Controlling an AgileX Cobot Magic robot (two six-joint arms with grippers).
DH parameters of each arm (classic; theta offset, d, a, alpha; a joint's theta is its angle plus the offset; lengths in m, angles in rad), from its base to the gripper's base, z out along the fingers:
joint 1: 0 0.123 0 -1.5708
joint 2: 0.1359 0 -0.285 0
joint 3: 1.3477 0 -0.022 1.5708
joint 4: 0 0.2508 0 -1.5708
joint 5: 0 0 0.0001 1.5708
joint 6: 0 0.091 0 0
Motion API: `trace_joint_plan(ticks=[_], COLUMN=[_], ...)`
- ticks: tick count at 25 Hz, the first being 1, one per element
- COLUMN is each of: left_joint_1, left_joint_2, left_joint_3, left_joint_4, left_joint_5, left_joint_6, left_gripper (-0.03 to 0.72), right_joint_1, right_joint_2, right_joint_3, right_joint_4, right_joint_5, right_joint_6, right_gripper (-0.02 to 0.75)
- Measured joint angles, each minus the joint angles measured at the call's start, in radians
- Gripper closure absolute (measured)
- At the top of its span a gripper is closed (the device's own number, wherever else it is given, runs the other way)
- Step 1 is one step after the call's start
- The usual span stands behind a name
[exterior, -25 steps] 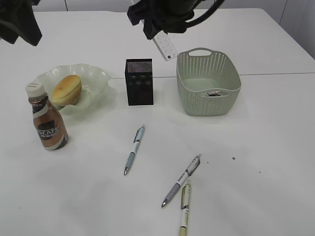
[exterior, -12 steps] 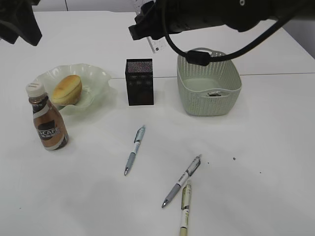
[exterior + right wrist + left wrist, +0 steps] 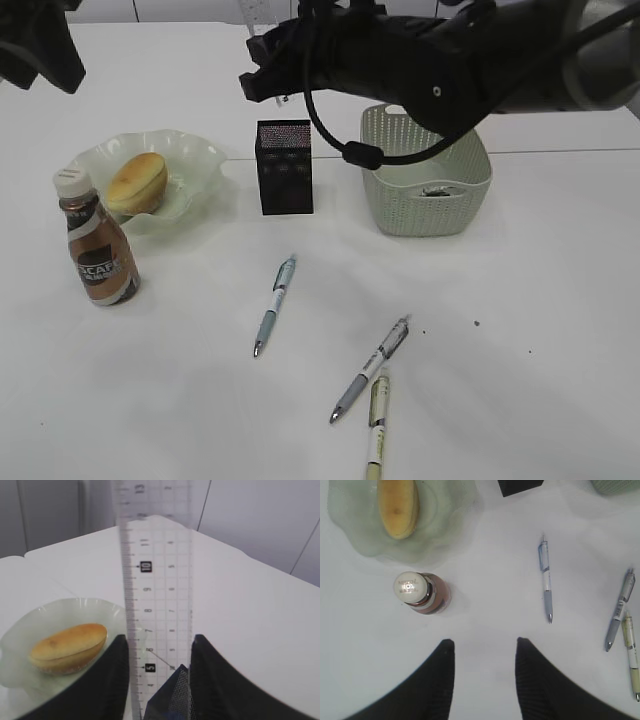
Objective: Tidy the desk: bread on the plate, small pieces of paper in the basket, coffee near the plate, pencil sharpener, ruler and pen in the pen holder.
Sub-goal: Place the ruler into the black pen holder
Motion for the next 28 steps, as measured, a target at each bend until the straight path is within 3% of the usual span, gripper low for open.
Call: trace_joint_plan(ticks=[13,28], left_joint_1=[0.0,0.0], left_joint_2=[0.0,0.0], left_joint_3=[0.0,0.0], left_joint_4=[0.0,0.009], left_joint_5=[0.0,0.0], left_joint_6=[0.0,0.0], left_gripper=[0.384,0.384], right_joint_1=[-0.052,-0.078], right_joint_2=[0.152,0.339], right_joint_3=[-0.008,-0.202], right_joint_4=[0.002,0.022], right_joint_5=[-0.335,-0.331], right_joint_6=[0.0,0.0], right_gripper=[0.472,0.473])
